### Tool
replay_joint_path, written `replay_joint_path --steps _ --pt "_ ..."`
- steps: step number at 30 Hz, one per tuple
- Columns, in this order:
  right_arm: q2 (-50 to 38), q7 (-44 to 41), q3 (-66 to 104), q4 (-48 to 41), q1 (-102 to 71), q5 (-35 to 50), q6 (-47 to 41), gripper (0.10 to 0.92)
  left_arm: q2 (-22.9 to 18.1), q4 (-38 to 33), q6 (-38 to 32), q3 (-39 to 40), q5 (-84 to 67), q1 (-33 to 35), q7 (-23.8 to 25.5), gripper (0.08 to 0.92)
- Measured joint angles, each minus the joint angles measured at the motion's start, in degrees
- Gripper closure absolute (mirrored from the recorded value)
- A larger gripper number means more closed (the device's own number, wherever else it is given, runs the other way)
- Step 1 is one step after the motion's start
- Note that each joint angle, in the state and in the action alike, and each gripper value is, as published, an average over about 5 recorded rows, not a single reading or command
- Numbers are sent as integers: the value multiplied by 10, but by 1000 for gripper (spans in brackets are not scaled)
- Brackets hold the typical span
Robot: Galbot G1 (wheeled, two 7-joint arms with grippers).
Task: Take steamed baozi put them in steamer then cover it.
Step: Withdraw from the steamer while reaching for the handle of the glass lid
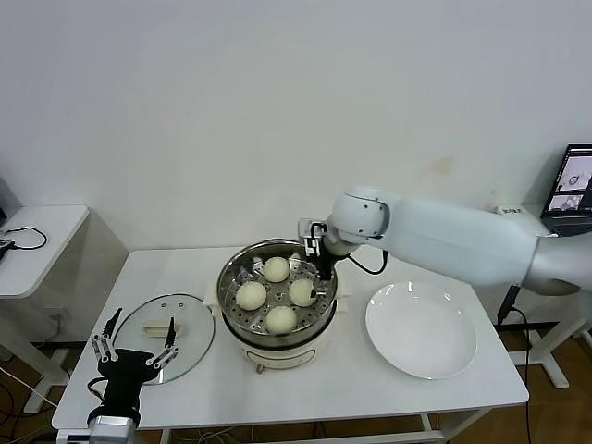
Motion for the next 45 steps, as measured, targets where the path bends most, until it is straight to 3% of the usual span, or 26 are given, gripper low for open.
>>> replay_joint_path --steps 9,19,31,45 --pt "-87 181 102 81 -96 47 45 203 -3 11 -17 2 -2 -1 -5 177" --pt "-141 328 382 143 -375 16 186 202 -10 25 -36 6 3 1 -5 177" --pt "-44 341 800 183 -744 -29 342 203 -6 65 -60 -4 70 -11 -1 177" --pt "86 325 1084 217 -996 -59 393 202 41 171 -116 -55 390 5 -6 177"
